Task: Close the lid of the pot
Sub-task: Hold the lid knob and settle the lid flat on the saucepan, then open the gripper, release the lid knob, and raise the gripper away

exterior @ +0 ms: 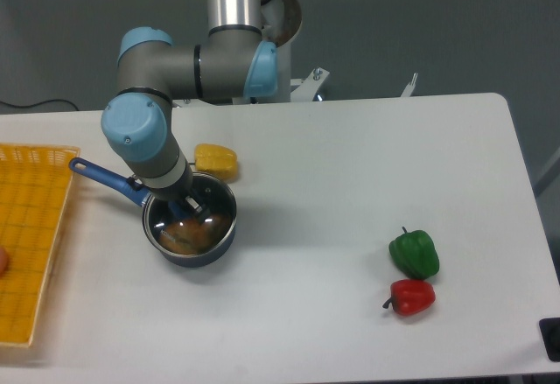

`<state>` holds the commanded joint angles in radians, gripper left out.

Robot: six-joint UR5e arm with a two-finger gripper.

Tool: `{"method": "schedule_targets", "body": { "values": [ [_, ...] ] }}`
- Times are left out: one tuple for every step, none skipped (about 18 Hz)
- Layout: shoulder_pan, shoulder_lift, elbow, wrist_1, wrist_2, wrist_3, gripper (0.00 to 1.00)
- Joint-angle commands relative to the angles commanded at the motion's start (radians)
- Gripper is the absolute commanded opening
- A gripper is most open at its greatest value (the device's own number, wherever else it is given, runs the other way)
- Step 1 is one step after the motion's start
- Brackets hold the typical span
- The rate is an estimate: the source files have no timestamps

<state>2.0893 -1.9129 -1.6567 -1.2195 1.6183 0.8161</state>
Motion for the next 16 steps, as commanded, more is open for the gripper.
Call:
{"method": "schedule_targets", "body": {
  "values": [
    [-0.002, 0.0, 0.002, 0.0, 0.0, 0.0, 0.52],
    [-0.003, 0.0, 0.002, 0.0, 0.0, 0.0, 0.53],
    [-0.005, 0.0, 0.0, 0.0, 0.0, 0.0, 0.53],
    [-0.005, 0.0, 0.0, 0.0, 0.0, 0.0, 0.53],
    [-0.005, 0.0, -0.005, 0.0, 0.0, 0.0, 0.53],
    [-0.005, 0.0, -0.006, 0.0, 0.0, 0.0, 0.53],
    [-0.006, -0.002, -0.008, 0.0, 0.0, 0.0, 0.53],
    [-0.006, 0.0, -0.008, 0.002, 0.0, 0.0, 0.53],
    [-0.006, 0.0, -0.008, 0.002, 0.0, 0.0, 0.53],
    [-0.006, 0.0, -0.008, 0.002, 0.0, 0.002, 0.53],
    [-0.006, 0.0, -0.009, 0.002, 0.0, 0.002, 0.53],
    [-0.006, 0.0, -0.009, 0.002, 0.002, 0.0, 0.53],
    [-0.006, 0.0, -0.009, 0.002, 0.002, 0.0, 0.57],
    [-0.006, 0.0, -0.011, 0.002, 0.002, 0.002, 0.81],
    [-0.006, 0.0, -0.011, 0.002, 0.002, 0.003, 1.0],
    [-0.005, -0.003, -0.005, 0.0, 0.0, 0.002, 1.0]
  ]
}}
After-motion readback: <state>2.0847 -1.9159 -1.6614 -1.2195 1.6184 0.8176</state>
